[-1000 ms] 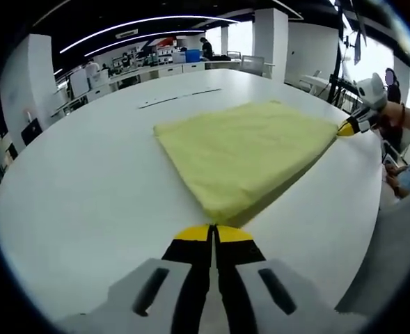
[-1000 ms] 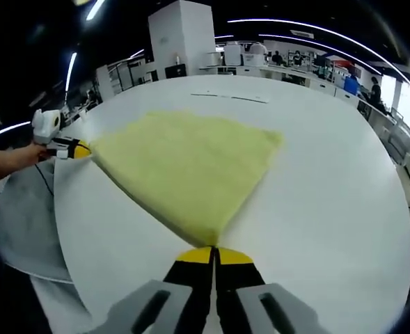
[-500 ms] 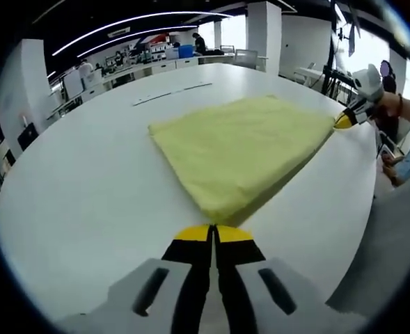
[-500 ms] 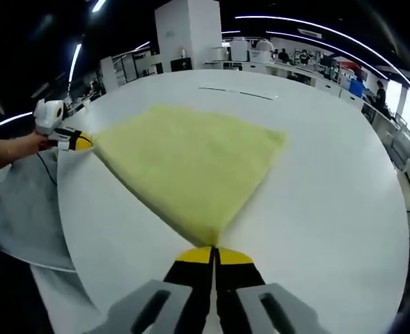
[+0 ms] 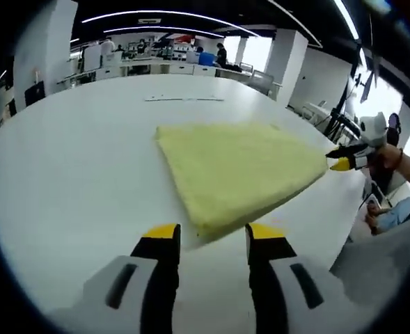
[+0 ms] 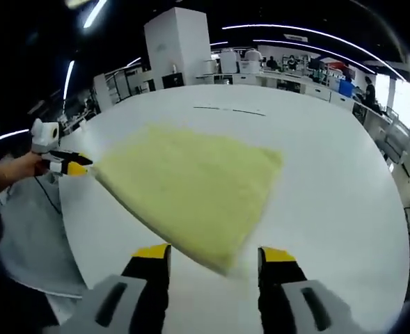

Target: Fold the garment on the visible template until the final outline fits inside the template.

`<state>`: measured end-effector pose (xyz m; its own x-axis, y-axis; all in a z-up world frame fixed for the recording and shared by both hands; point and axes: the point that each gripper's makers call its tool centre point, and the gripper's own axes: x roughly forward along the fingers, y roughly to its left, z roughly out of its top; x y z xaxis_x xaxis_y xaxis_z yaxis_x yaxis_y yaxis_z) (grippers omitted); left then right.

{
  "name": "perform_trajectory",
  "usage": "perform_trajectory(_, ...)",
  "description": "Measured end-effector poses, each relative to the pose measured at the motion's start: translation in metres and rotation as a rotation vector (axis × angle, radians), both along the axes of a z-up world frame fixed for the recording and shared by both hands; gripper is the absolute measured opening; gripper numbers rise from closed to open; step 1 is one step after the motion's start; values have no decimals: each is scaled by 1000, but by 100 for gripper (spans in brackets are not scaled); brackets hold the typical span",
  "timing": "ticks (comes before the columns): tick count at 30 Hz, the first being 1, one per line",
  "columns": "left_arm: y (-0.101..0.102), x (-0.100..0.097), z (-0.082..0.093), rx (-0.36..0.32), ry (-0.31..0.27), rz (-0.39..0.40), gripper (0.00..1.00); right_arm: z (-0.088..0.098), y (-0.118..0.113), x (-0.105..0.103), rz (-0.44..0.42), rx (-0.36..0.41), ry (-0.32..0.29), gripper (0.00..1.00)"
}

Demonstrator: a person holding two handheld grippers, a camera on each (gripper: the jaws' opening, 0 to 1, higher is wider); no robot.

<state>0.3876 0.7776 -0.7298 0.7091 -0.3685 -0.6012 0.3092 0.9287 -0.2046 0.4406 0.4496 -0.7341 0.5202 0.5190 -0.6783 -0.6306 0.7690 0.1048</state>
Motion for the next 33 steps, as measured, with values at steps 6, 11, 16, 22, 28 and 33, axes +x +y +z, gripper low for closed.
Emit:
perform_trajectory(6, -4, 2, 28, -15, -72, 38, 57, 20, 12, -4, 12, 21, -23, 77)
perform_trajectory(11, -9, -1, 39, 13, -97, 19, 74, 37, 19, -8, 27, 47, -59, 89)
perform_trajectory(16, -15, -4, 50, 2, -124, 18, 90, 55, 24, -8, 0, 90, -71, 96)
perform_trajectory(22, -17, -4, 61, 6, -153, 26, 99, 66, 32, -12, -8, 111, -80, 100)
perform_trajectory(28, -11, -4, 63, 4, -156, 58, 99, 63, 30, -19, 4, 61, -89, 100)
perform_trajectory(33, -7, -3, 63, 2, -156, 82, 99, 63, 29, -21, -2, 57, -93, 99)
